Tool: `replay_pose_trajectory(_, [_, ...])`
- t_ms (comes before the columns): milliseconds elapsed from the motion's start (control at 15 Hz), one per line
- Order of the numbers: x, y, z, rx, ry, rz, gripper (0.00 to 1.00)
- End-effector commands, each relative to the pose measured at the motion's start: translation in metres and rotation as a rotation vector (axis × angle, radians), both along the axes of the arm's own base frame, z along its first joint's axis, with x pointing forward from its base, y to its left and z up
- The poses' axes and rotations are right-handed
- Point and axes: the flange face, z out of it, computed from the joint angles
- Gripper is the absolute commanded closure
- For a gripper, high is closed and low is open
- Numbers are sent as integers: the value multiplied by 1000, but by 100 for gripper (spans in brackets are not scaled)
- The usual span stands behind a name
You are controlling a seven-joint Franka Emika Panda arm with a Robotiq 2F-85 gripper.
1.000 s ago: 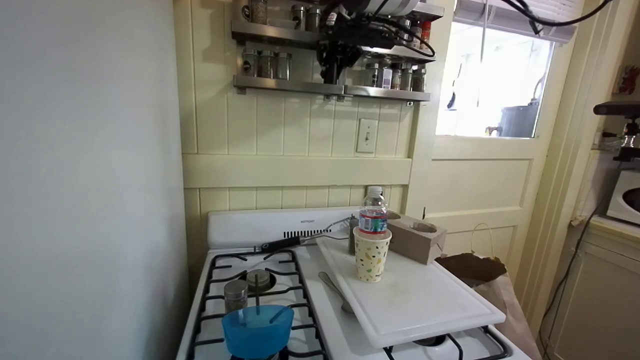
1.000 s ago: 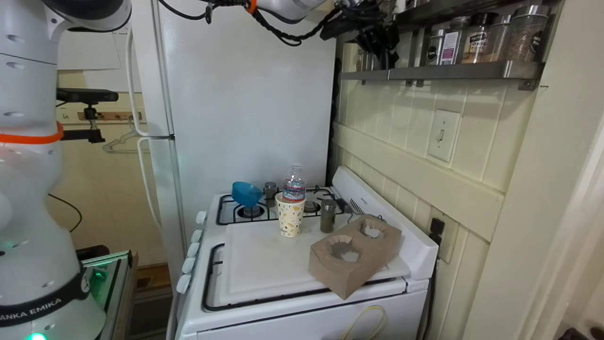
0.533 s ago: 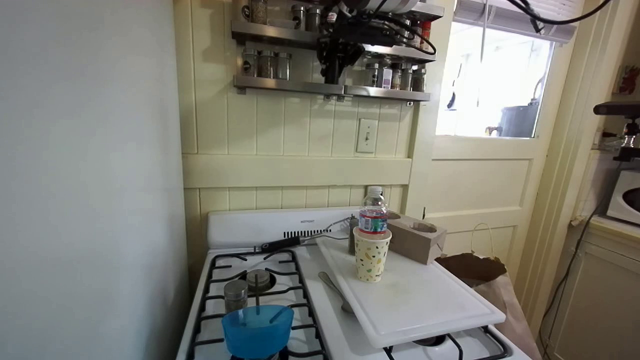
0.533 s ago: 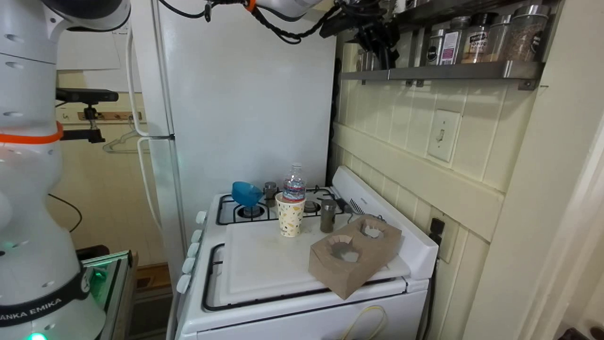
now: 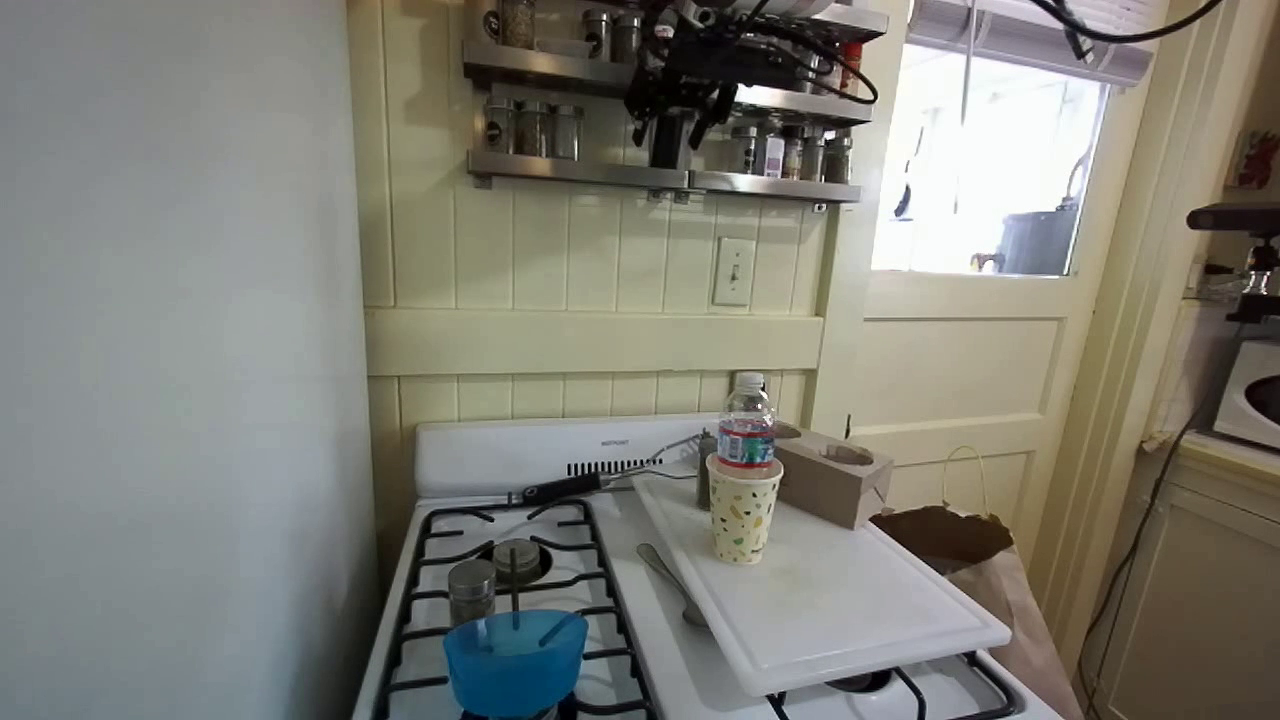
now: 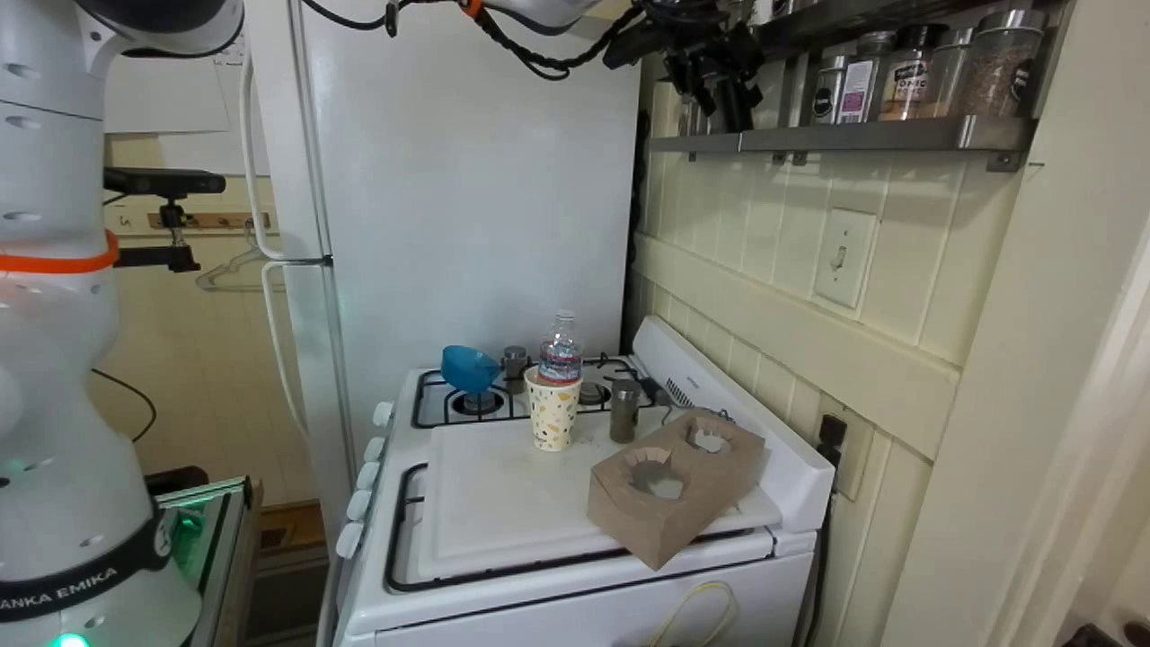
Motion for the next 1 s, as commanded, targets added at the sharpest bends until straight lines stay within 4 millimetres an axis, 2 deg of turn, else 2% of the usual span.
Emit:
replay_pose_trajectory(0, [-7,2,3,11,30,13,0])
replay_pose_trajectory(600, [-38,13,13,-14,12,-25,0])
replay_pose_trajectory(800, [-52,12,5,-47,34,-88,0])
replay_pose_trajectory(933, [-57,15,-8,-121,13,-99,0])
